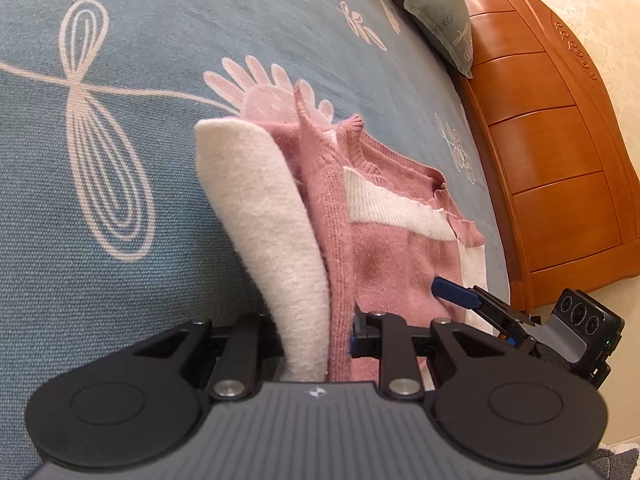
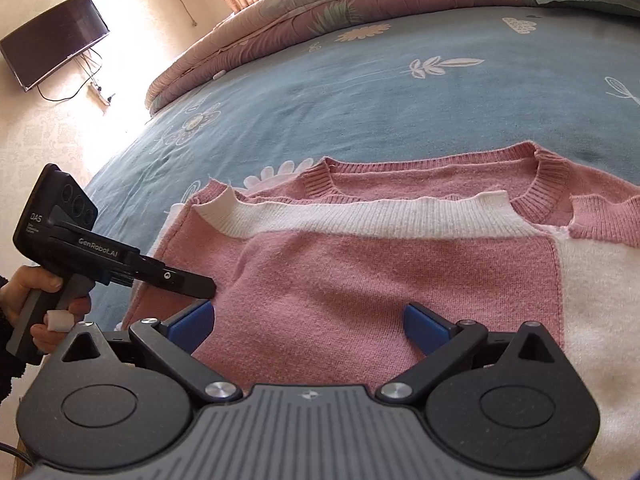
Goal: Fold clothes
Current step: 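Fold the held sweater side over the body with the left tool and open it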
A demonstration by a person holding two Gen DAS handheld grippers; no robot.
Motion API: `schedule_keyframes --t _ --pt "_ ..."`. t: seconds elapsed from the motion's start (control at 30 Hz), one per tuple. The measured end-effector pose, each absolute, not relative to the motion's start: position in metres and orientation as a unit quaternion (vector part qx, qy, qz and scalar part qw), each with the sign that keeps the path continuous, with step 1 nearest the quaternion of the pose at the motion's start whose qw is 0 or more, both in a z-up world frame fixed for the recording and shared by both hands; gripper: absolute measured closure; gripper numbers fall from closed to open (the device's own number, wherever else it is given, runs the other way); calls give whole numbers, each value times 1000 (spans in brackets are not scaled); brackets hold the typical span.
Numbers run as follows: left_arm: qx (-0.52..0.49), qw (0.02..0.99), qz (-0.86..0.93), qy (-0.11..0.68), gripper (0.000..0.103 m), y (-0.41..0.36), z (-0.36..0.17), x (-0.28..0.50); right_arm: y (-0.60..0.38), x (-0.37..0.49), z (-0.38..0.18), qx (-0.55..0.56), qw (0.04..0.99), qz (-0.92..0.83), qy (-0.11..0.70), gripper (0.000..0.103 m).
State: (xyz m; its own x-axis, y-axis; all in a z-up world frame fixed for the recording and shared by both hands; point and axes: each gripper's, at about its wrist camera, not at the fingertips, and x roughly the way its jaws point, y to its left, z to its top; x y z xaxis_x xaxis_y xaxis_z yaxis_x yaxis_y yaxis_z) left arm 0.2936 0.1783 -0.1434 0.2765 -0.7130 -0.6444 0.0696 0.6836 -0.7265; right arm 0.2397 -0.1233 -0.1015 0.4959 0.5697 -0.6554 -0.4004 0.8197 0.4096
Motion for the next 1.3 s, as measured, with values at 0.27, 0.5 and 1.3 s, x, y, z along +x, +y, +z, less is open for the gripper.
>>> schedule_keyframes --t 0.27,0.5,1.3 --pt "-309 741 -254 540 79 180 -144 290 -126 264 -100 125 865 260 411 0" --pt "-288 750 -228 551 83 171 -129 289 -159 223 -84 107 883 235 392 0" --pt "-265 781 -282 490 83 75 -4 272 -245 152 -74 106 909 199 350 0"
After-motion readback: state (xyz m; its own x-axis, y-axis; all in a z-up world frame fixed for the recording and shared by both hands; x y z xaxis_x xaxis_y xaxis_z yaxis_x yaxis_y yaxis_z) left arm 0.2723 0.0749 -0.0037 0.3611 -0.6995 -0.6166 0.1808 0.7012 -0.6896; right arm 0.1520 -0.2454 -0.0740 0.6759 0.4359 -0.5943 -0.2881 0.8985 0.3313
